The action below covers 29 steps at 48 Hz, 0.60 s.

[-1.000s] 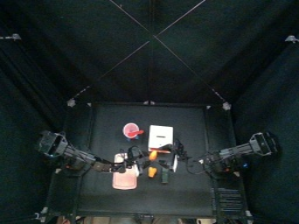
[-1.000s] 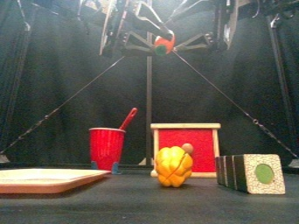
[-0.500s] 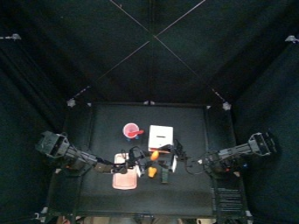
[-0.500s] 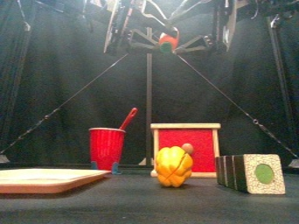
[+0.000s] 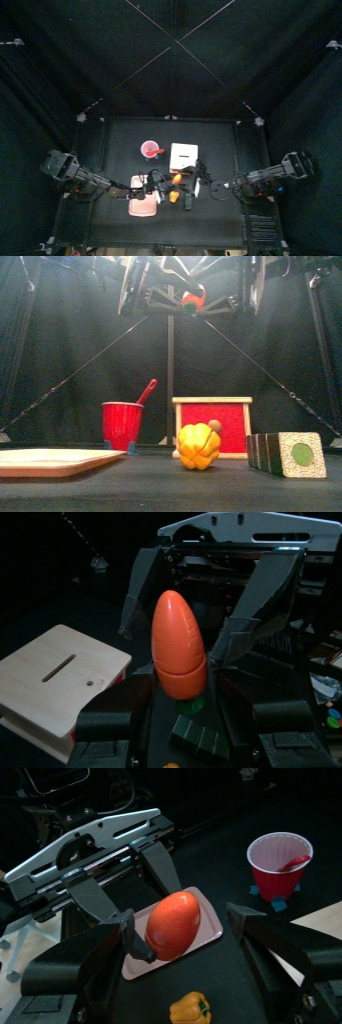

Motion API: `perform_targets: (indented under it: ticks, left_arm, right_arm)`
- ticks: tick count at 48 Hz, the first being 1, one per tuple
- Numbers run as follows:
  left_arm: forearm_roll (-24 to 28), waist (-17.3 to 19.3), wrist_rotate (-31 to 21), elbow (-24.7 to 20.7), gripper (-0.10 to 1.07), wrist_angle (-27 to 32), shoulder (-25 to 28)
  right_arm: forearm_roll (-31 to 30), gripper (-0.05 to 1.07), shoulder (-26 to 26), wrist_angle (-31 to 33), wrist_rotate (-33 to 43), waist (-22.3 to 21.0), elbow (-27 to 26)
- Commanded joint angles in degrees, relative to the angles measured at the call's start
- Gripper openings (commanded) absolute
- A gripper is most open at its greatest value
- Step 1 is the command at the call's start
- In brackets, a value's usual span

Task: Hand over carrot

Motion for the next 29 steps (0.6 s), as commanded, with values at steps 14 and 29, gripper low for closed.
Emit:
perform_targets:
  ticks: [14, 29]
  left_arm:
    - [0.26, 0.09, -0.09, -1.14, 0.58, 1.85, -0.35]
    - [-0.53, 0.09, -0.18, -0.53, 0.79, 3.34, -0.44]
  right_arm:
    - [0.35, 0.79, -0.35, -0.18, -0.26, -0.7, -1.14]
    - [0.7, 0.72, -0.88, -0.18, -0.26, -0.7, -0.97]
